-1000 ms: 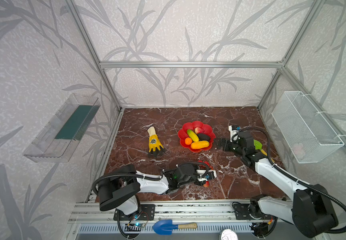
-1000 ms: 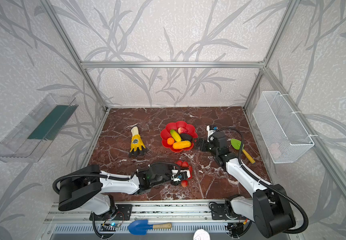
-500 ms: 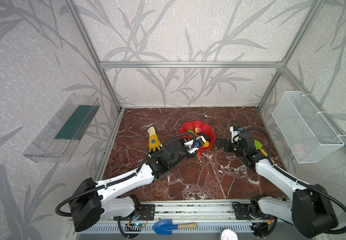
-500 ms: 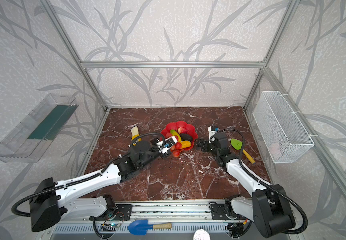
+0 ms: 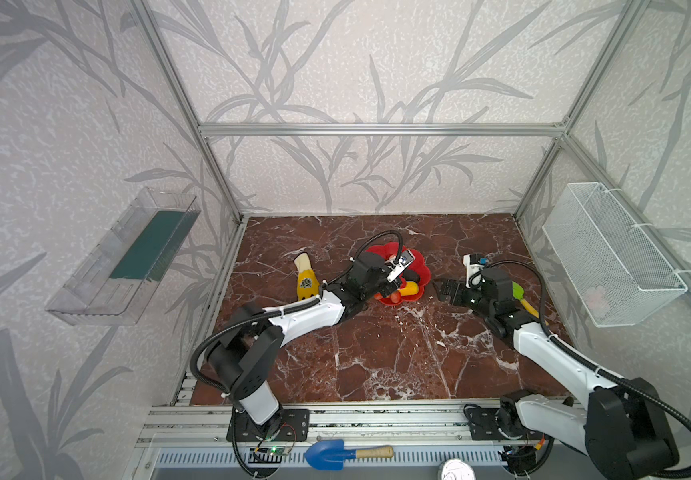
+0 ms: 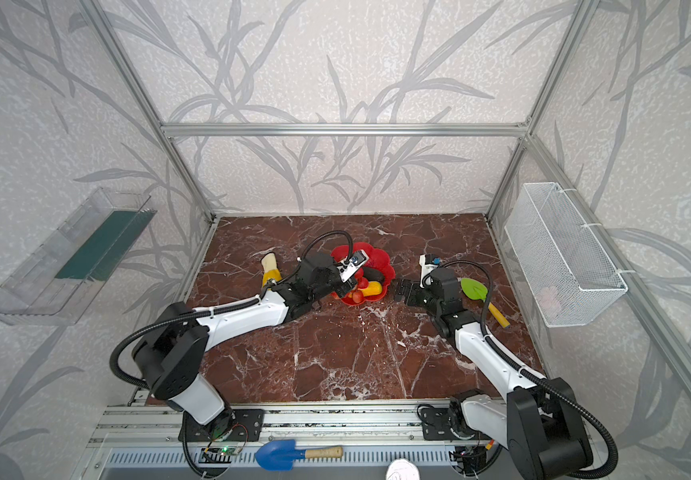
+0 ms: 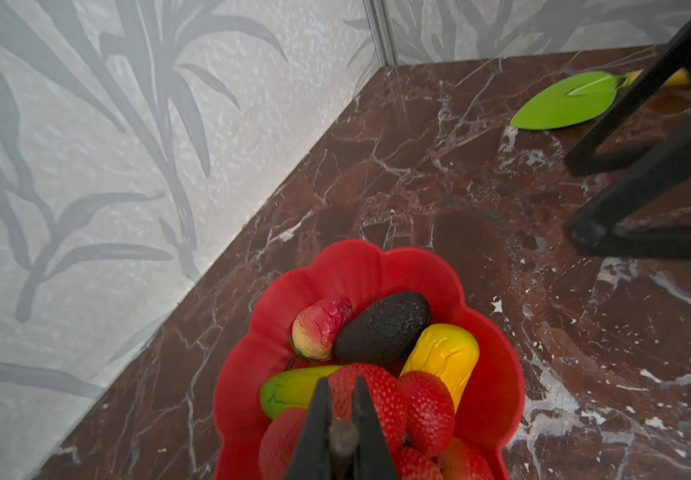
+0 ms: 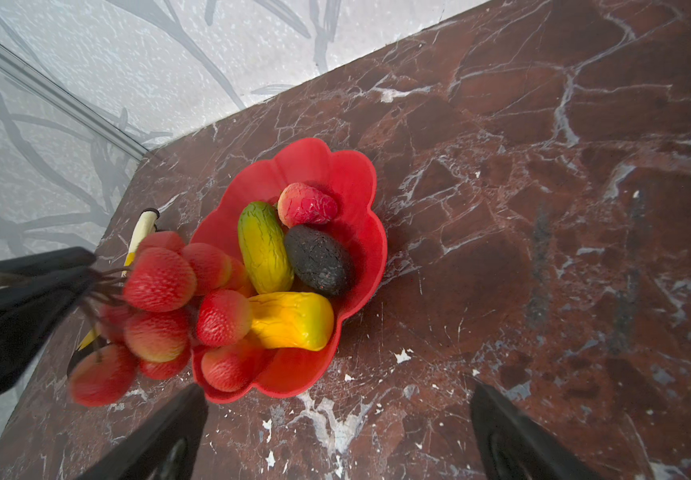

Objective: Place and organize the fake fruits in the fruit bowl
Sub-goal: 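Lower the strawberry bunch into the red bowl with the left gripper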

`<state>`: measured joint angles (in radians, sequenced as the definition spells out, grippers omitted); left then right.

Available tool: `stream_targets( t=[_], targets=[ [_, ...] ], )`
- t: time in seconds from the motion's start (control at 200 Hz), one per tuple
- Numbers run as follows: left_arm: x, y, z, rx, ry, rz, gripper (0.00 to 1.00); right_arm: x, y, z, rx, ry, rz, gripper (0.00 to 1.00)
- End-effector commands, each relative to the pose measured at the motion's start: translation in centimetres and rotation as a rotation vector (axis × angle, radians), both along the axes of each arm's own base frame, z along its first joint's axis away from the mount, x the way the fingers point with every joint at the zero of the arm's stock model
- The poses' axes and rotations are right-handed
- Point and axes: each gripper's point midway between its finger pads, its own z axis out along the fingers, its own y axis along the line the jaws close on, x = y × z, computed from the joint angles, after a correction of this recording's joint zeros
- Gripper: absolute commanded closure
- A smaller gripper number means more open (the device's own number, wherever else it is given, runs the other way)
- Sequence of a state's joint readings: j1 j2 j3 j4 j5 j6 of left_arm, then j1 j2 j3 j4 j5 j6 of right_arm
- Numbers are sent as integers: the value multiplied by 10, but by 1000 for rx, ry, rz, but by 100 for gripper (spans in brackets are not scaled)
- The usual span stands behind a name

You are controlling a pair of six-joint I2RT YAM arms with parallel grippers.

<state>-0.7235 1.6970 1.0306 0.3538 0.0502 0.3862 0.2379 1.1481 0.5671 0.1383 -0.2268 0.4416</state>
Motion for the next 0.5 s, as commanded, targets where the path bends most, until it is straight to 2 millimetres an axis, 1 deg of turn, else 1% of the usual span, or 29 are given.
stream_targets(
  t=[0.0,0.05,0.08,0.115,0.14,0.17,0.21,0.265,0.36,0.435,0.495],
  targets=[
    [16,-9,27,-151,-41,5,74,-5,-4,-1,-11,-1,0,1],
    [20,-10,28,-169,-58,17,52,-4,-5,0,-13,-3,-2,1],
    [23,-10,30,-177,-73,25,43,-4,-6,1,-14,-4,-4,1],
    [25,-11,34,-185,-89,27,36,-3,-7,2,-15,-6,-4,1],
    [26,-11,37,-191,-100,27,24,-3,-7,2,-18,-8,-6,1],
    [27,-12,44,-202,-114,30,12,-2,-8,3,-20,-9,-7,1],
    [28,-11,55,-220,-135,30,2,-1,-9,4,-23,-11,-9,1],
    [25,-10,74,-257,-171,23,1,0,-11,5,-29,-11,-14,1],
    [16,1,121,-361,-257,29,1,2,-15,5,-44,-16,-27,1],
    [4,21,157,-450,-324,59,1,4,-17,5,-60,-21,-31,1],
    [-5,43,176,-496,-357,102,1,5,-20,5,-78,-24,-37,1]
  ],
)
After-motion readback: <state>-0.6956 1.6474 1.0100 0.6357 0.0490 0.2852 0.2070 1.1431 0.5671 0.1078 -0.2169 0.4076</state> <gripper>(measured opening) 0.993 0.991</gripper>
